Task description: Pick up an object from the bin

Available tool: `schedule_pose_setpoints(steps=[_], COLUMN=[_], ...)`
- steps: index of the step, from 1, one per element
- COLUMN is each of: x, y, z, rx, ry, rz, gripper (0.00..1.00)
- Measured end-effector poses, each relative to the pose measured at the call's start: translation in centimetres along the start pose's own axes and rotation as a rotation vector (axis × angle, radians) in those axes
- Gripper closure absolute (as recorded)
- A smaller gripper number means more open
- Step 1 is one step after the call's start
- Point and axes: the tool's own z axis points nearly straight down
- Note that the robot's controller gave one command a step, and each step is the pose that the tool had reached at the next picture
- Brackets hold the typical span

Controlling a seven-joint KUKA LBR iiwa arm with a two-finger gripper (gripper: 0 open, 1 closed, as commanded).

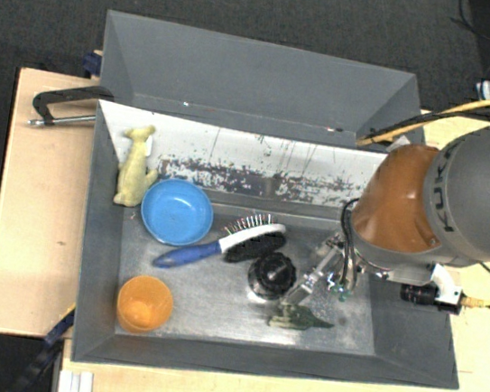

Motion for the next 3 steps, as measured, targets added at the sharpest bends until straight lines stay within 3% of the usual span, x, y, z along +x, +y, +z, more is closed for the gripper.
schedule_pose_setpoints(steps=[1, 2, 3], x=[0.3, 0.3, 0.3], y=[0.0, 0.1, 0.1], z=[-0.2, -1.4, -2.1], rx=[0.004, 0.004, 0.004], ry=[0.018, -0.001, -0.003], rz=[-0.002, -0.004, -0.006], gripper=[1.0, 1.0, 1.0])
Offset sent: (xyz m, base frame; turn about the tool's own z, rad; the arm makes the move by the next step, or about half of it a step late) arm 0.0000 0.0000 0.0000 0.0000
